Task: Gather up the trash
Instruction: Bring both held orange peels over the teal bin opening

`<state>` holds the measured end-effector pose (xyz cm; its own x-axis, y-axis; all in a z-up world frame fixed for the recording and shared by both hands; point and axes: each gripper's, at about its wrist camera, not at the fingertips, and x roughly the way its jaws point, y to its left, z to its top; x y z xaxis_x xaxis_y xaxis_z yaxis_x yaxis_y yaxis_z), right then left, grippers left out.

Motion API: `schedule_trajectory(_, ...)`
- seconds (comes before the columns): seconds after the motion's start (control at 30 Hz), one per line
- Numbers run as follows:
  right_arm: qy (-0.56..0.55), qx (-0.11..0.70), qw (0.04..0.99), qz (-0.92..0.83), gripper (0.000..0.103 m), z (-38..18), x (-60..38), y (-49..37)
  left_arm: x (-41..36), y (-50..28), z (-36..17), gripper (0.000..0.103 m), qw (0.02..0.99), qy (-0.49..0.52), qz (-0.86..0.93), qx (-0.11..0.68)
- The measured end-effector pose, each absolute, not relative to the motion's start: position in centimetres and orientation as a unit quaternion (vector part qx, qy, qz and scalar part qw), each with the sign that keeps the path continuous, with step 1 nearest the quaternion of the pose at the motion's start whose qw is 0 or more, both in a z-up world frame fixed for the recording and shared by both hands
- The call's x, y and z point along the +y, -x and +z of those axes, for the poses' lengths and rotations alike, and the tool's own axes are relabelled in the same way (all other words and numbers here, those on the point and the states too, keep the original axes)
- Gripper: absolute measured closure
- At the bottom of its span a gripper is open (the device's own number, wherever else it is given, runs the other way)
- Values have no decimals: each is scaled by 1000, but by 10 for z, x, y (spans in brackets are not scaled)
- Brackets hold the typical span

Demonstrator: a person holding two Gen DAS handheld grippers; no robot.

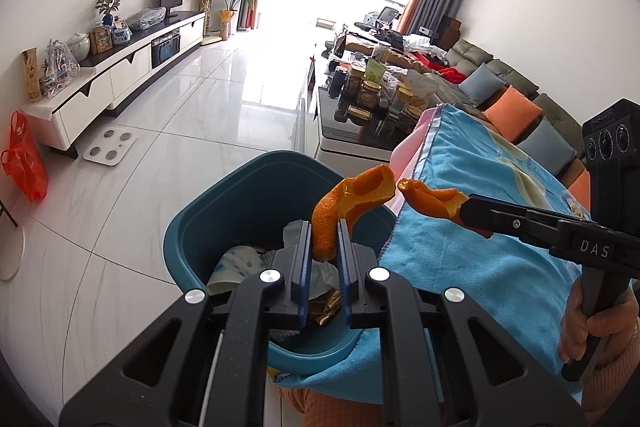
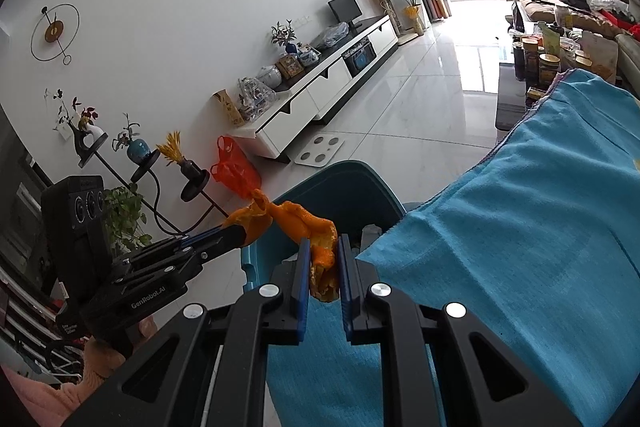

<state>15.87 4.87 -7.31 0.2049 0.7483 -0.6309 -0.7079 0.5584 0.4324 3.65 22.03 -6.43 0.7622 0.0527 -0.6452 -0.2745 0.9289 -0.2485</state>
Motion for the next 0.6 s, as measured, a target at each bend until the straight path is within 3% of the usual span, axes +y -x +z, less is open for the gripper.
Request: schedule_trajectory(0.6, -13, 432, 770, 469, 91, -78, 67, -162, 223, -46, -74, 91, 918, 177, 103, 340)
